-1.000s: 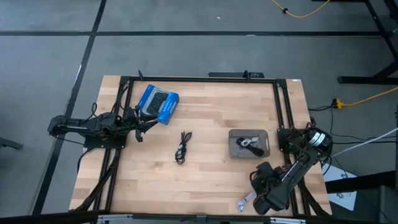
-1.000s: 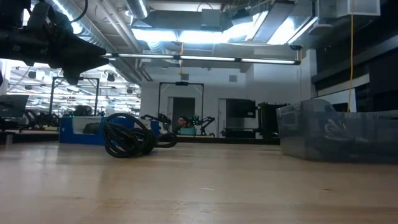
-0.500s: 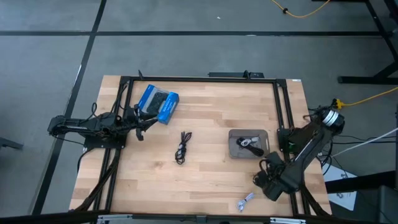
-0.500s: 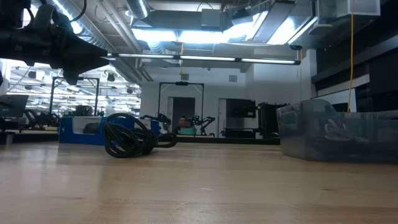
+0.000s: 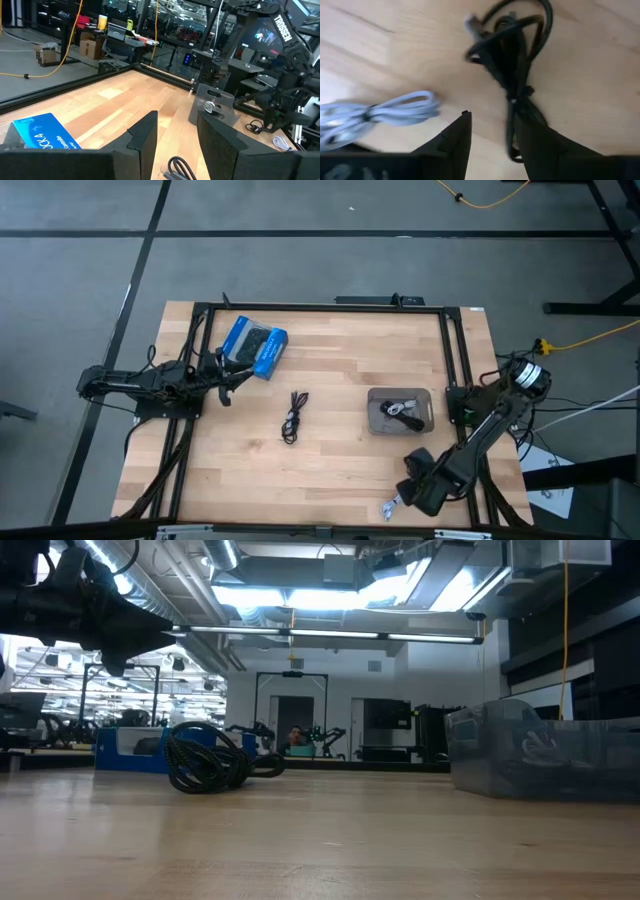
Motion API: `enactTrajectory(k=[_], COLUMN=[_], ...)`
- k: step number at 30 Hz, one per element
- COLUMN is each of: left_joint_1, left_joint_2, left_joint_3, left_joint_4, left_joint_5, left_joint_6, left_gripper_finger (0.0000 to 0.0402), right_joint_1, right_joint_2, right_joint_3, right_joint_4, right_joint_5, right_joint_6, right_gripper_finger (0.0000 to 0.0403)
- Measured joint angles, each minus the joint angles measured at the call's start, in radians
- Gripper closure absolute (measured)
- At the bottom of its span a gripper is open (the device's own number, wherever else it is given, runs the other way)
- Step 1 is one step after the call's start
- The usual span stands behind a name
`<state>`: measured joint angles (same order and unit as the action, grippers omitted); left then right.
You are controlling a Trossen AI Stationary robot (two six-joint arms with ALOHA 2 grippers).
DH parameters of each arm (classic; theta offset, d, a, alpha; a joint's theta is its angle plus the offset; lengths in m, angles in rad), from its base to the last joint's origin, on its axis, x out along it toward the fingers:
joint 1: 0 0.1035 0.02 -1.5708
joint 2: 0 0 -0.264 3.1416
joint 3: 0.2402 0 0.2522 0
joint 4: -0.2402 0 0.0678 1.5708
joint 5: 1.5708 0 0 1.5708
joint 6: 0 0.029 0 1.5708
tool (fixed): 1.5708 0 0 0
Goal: Pick and place USB-C Cables
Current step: Put the right black charger cable into the black bin
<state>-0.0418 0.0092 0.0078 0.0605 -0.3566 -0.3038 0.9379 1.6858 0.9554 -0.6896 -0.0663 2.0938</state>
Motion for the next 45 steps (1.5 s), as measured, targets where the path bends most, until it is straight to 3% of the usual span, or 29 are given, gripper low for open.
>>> enactTrajectory(k=[4, 18, 22, 27, 33, 35, 38, 42, 45], left_joint_1=[0.0, 0.0, 0.0, 0.0, 0.0, 0.0, 0.0, 0.0, 0.0], left_joint_2=[0.0, 0.0, 0.0, 0.0, 0.0, 0.0, 0.0, 0.0, 0.0], left_joint_3=[0.0, 0.0, 0.0, 0.0, 0.0, 0.0, 0.0, 0.0, 0.0], left_joint_4=[0.0, 0.0, 0.0, 0.0, 0.0, 0.0, 0.0, 0.0, 0.0], left_joint_5=[0.004, 0.005, 0.006, 0.006, 0.006, 0.006, 0.006, 0.006, 0.006], left_joint_6=[0.0, 0.0, 0.0, 0.0, 0.0, 0.0, 0.0, 0.0, 0.0], left_gripper_finger=[0.0271, 0.0271, 0.0271, 0.0271, 0.0271, 0.0271, 0.0271, 0.0271, 0.0271], right_joint_1=[0.0, 0.0, 0.0, 0.0, 0.001, 0.001, 0.001, 0.0, -0.009], right_joint_2=[0.036, 0.044, 0.053, 0.052, 0.057, 0.057, 0.055, 0.055, 0.055], right_joint_3=[0.004, 0.002, 0.002, 0.01, 0.124, 0.187, 0.295, 0.416, 0.459], right_joint_4=[-0.036, -0.13, -0.132, -0.117, -0.267, -0.328, -0.384, -0.468, -0.558], right_joint_5=[-0.042, -0.045, -0.07, -0.091, -0.091, -0.038, 0.128, 0.394, 0.66], right_joint_6=[-0.001, 0.032, 0.099, 0.142, 0.123, 0.122, 0.095, -0.02, -0.09], right_gripper_finger=[0.025, 0.0252, 0.0288, 0.0382, 0.0397, 0.0397, 0.0399, 0.04, 0.0401])
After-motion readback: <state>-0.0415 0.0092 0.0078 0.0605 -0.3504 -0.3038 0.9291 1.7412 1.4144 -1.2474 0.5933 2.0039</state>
